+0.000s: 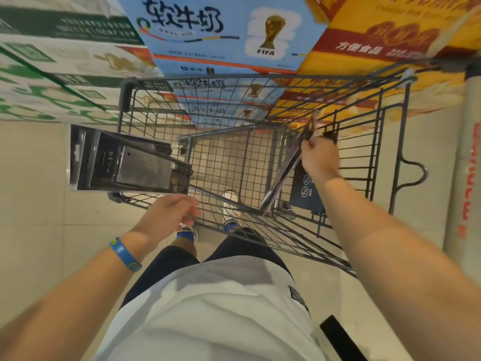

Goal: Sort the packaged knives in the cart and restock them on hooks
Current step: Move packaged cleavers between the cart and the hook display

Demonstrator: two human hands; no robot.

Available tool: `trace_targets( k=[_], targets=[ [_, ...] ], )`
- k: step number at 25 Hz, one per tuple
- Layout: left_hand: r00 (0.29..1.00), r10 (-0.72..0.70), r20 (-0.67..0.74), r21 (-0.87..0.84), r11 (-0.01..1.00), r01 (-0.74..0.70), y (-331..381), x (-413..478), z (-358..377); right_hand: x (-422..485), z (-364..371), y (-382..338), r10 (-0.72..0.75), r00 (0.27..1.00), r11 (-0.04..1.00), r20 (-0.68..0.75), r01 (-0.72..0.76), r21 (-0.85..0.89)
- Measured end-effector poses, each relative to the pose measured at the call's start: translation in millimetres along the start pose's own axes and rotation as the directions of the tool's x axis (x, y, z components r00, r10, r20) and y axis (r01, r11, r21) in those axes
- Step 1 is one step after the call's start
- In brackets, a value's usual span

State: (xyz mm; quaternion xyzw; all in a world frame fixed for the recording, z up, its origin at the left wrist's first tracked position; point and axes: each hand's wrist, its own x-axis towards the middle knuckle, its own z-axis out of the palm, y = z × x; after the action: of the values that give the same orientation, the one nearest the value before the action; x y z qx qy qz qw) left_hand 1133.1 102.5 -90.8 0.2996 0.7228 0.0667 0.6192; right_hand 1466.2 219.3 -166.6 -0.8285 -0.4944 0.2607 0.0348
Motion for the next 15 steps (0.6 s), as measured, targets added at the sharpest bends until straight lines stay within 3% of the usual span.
trace_targets(
  k=[4,6,9,13,15],
  targets=[
    [0.997,0.073,0.019,0.023,0.997,-0.074,14.4,-0.9,5.6,-66.6,-1.1,12.4,-0.024,0.999,1.000,0.025,0.024,0.000],
    [0.989,0.142,0.034,0.081,0.986,-0.145,22.1,2.0,6.6,-85.1,-9.2,10.8,-0.042,0.998,0.971,0.046,0.030,0.236],
    [0.971,0.237,0.027,0.155,0.959,-0.238,39.3,6.7,2.2,-93.9,-48.2,-26.9,-0.063,0.994,0.731,0.087,-0.014,0.683],
    [0.870,0.493,-0.023,0.245,0.846,-0.474,88.8,7.0,-7.6,-87.5,-114.7,-92.9,-0.325,0.945,0.539,0.039,0.151,0.829],
    [0.813,0.580,-0.052,0.103,0.813,-0.574,108.7,2.7,-7.7,-88.8,-135.4,-121.6,-0.391,0.920,0.434,0.014,0.171,0.884]
  ],
)
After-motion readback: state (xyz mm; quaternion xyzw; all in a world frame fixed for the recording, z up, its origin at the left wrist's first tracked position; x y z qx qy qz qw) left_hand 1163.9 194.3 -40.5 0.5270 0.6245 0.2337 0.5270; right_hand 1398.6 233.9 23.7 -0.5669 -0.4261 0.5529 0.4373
